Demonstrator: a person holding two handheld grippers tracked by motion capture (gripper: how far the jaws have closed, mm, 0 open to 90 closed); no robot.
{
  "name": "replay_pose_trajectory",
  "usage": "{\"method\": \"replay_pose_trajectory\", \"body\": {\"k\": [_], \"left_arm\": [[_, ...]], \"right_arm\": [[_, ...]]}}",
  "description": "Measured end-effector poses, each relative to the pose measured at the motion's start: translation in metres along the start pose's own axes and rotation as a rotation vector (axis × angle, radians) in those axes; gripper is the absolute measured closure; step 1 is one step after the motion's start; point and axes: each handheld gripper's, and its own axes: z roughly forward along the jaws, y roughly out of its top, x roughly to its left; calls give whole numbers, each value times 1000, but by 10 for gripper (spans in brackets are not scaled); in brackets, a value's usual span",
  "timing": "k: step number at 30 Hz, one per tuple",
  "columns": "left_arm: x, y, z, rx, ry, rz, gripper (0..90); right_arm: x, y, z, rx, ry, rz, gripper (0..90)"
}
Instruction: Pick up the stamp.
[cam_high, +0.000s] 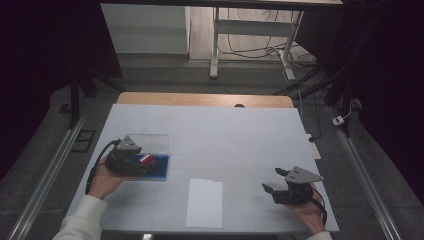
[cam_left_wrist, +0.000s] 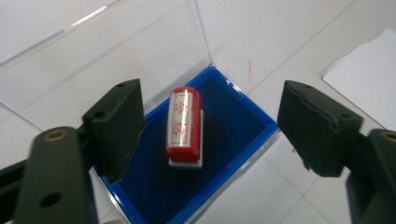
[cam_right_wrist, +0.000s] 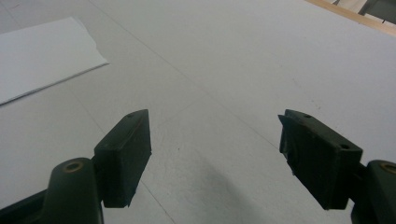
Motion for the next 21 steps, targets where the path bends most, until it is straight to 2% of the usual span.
{"method": "replay_pose_trajectory", "body": {"k": [10,12,18,19,21], "left_arm": [[11,5,15,74,1,-8,419],[13,5,16,86,-6,-8,490],[17,2,15,110,-15,-14,587],[17,2,15,114,-16,-13,652],[17,2,15,115,-21,-15,686]], "right_arm": [[1,0,1,8,3,-5,255],[0,0,0,8,3,-5,257],[0,0,0,11,2,-8,261],[1,0,0,11,2,-8,263],[0,0,0,9,0,-6,266]]}}
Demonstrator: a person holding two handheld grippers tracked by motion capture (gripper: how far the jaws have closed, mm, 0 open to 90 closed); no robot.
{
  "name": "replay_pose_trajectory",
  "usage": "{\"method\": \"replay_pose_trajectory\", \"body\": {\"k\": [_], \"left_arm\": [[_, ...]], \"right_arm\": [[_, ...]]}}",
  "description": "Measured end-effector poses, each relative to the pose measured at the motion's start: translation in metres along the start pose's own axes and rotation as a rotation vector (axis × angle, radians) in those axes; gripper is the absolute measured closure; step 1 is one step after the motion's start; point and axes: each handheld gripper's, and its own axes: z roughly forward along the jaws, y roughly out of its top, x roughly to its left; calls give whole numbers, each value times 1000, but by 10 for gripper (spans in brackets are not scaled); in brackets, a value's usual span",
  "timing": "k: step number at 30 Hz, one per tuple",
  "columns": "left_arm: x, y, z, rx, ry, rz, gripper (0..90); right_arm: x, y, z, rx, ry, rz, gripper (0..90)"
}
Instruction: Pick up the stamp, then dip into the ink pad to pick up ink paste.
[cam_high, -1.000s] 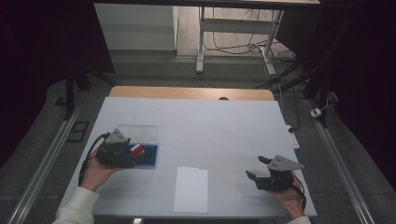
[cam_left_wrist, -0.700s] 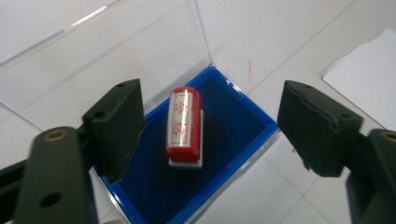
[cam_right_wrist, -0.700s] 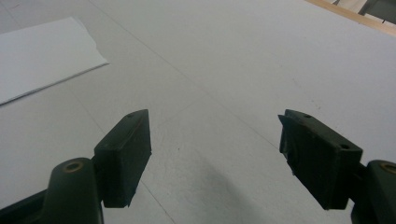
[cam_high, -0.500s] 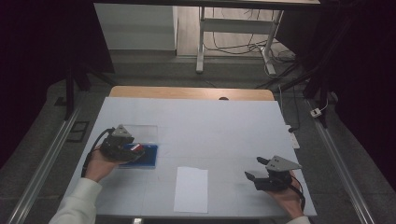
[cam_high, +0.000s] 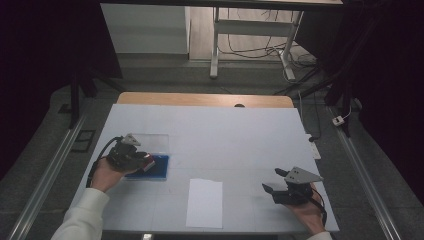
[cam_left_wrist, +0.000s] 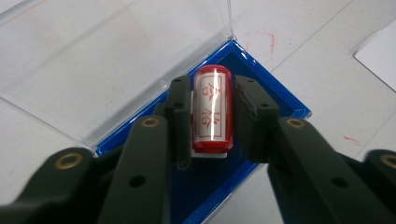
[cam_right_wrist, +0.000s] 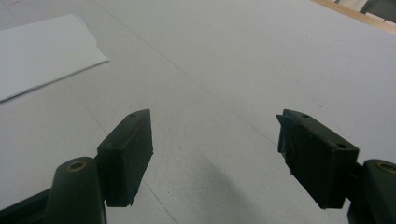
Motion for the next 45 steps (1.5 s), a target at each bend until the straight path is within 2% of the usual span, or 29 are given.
{"method": "replay_pose_trajectory", "body": {"k": [9,14,22,35,38,45], "left_arm": [[1,1,-1,16,-11,1,701],[-3,4,-2,24,12,21,704],[-7,8,-22,-11,1,25,704],[-11,14,-55,-94,-39,27,703],[-11,14,-58,-101,-45,23,703],[-11,15,-55,-78,-43,29,704]], "right_arm": [[0,0,0,0,0,1,272],[0,0,0,-1,-3,2,275],[1,-1,-1,2,0,-1,278],[1,-1,0,2,-7,1,282],[1,-1,0,-6,0,4,282],[3,0,0,4,-7,-7,284]]}}
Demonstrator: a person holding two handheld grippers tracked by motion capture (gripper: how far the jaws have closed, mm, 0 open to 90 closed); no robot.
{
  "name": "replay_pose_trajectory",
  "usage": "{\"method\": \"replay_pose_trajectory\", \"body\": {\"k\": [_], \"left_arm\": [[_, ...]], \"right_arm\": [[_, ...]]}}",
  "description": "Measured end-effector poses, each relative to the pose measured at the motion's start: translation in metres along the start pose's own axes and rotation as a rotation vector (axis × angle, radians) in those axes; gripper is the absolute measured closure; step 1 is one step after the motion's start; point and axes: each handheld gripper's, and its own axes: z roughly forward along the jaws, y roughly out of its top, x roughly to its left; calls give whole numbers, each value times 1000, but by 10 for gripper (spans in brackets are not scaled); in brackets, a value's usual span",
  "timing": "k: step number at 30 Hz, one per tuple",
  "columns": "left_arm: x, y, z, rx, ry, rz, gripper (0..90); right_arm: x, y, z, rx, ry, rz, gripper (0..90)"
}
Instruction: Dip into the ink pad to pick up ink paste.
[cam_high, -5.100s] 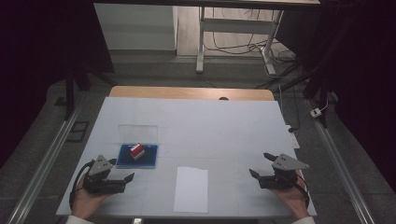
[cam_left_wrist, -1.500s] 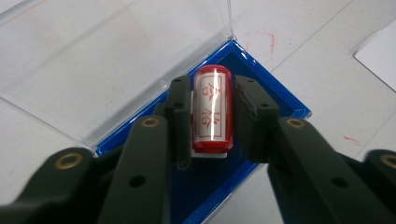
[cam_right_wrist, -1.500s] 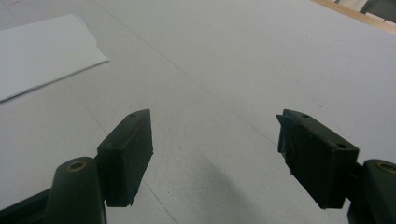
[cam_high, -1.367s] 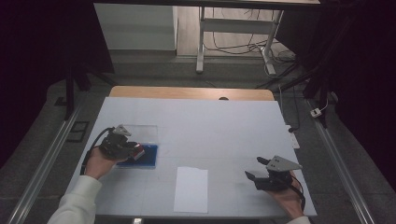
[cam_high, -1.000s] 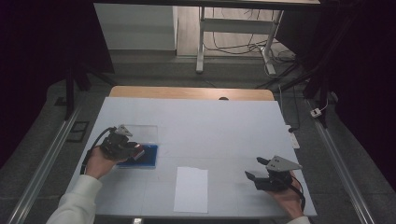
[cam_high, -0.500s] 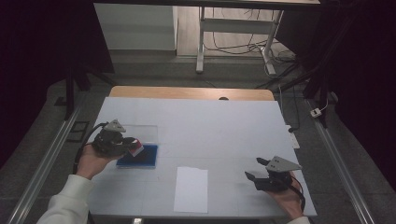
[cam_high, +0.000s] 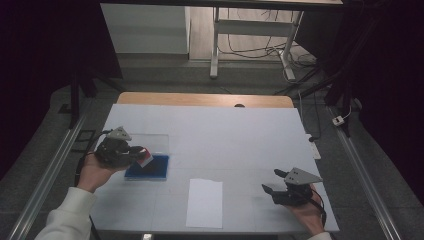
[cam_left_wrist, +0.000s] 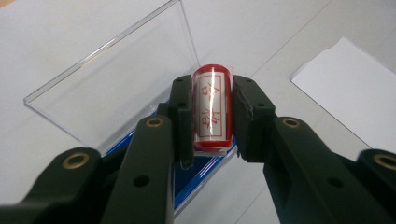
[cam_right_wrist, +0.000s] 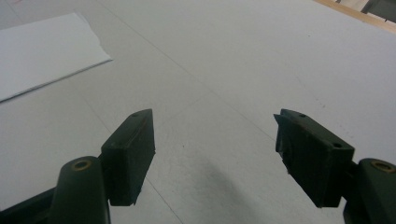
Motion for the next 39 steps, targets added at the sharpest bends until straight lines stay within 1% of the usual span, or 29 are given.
{"method": "replay_pose_trajectory", "body": {"k": [3,4,5,8,12,15,16,23,27,32,35,38,39], "left_arm": [[1,0,3,15,6,3,703],[1,0,6,27,12,9,703],[1,0,6,27,12,9,703],[3,0,13,42,19,9,703],[7,-3,23,73,26,2,703],[10,-5,28,84,28,-7,703],[10,-6,29,93,27,-3,703],[12,-10,35,115,35,-5,703],[13,-10,37,117,36,-6,703],[13,-11,40,131,49,-6,703],[15,-13,43,145,49,-10,703],[17,-15,46,158,47,-14,703],[18,-16,47,152,44,-19,703]], "right_arm": [[0,0,0,3,0,-1,284],[0,-1,0,-2,10,2,285],[0,-1,0,-2,10,2,285],[0,0,0,4,1,0,285],[0,-1,1,10,10,0,285],[1,-2,1,16,10,-2,285],[1,-2,1,16,10,-2,285],[1,-3,1,12,12,4,286],[1,-3,1,14,14,5,286],[2,-3,1,9,19,9,285],[1,-3,2,21,20,1,286],[1,-3,2,19,19,-1,286],[1,-3,2,19,18,-1,285]]}}
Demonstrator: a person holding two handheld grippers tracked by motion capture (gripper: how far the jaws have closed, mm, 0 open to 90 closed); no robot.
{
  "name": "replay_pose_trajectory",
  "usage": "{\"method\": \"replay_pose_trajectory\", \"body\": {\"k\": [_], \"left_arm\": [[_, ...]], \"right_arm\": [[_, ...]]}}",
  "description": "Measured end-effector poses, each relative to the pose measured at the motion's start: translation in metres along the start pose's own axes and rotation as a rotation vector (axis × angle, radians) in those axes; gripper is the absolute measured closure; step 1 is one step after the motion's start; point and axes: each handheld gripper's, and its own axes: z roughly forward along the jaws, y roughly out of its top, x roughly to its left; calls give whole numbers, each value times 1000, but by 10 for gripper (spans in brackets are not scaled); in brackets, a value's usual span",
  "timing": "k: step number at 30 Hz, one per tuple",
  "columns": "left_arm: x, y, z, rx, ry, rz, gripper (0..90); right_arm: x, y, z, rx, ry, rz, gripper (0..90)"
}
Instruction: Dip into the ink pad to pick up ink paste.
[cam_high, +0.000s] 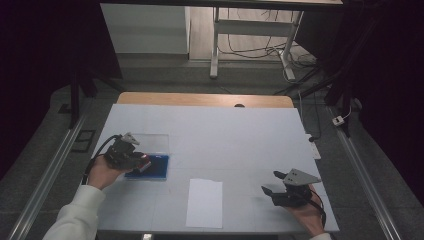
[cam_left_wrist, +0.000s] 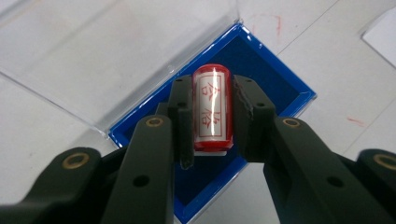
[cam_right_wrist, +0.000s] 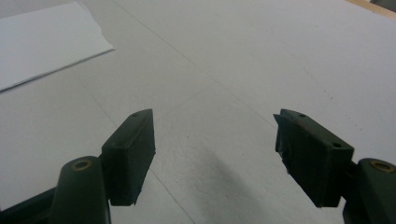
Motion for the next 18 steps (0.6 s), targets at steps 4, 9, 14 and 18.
{"method": "replay_pose_trajectory", "body": {"k": [4,9,14,18], "left_arm": [[1,-1,0,-3,-6,-6,703],[1,-2,0,3,-2,-8,703],[0,0,1,18,2,-7,704],[1,2,1,33,-5,-16,706]], "right_arm": [[0,0,-1,4,1,-2,285],[0,0,0,6,7,-5,285],[1,1,0,16,10,-9,285],[0,1,0,18,12,-13,285]]}}
